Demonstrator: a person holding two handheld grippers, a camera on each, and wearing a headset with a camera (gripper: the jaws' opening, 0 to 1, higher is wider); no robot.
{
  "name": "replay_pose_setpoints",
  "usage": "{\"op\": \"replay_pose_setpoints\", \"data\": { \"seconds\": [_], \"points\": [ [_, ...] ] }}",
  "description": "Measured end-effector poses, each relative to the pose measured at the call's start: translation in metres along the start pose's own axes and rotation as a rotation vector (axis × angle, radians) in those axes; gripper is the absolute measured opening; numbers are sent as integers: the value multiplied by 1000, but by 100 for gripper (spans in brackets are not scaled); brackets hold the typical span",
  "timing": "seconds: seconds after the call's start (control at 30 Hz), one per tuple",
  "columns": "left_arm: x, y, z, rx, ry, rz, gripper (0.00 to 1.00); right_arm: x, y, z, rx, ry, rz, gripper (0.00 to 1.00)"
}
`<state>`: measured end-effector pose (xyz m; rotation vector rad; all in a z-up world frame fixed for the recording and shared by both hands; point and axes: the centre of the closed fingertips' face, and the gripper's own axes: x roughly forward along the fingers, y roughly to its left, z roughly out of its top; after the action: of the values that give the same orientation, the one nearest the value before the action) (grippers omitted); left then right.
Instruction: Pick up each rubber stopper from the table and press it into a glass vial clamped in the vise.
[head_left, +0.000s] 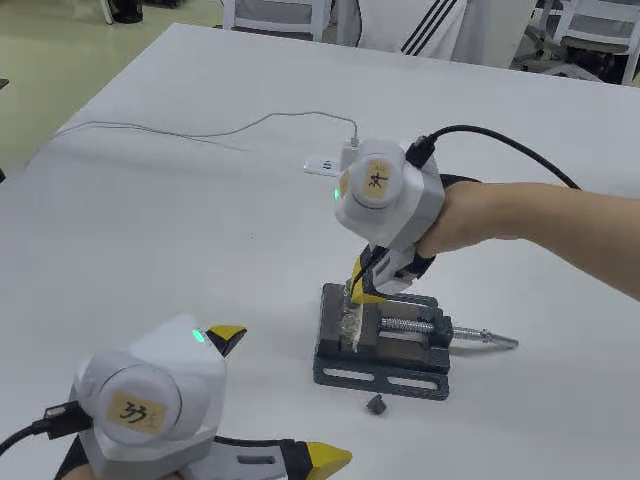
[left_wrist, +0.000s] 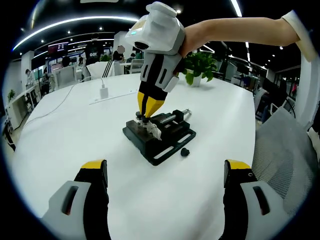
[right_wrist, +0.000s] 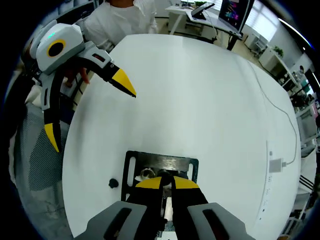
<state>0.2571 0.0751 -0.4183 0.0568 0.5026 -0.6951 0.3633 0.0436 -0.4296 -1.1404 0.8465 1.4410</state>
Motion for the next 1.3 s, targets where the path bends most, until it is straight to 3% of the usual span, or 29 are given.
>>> {"op": "replay_pose_setpoints", "data": {
  "seconds": [0.2,0.5,0.87,1.13,1.3],
  "points": [
    [0,-2,-2,-6,-2,-6,96,-3,3,-6,16,10,13,17],
    [1,-2,-1,1,-5,-20,96,-13,22,-16,25,-1,2,35],
    [0,-1,-1,11,-7,-22,96,-22,53,-16,-15,-54,-7,43],
    [-3,-3,-2,15,-6,-22,96,-24,73,-17,-26,-71,-4,60],
    [-5,-3,-3,13,-7,-21,96,-23,80,-19,-37,-69,-3,58]
  ]
}}
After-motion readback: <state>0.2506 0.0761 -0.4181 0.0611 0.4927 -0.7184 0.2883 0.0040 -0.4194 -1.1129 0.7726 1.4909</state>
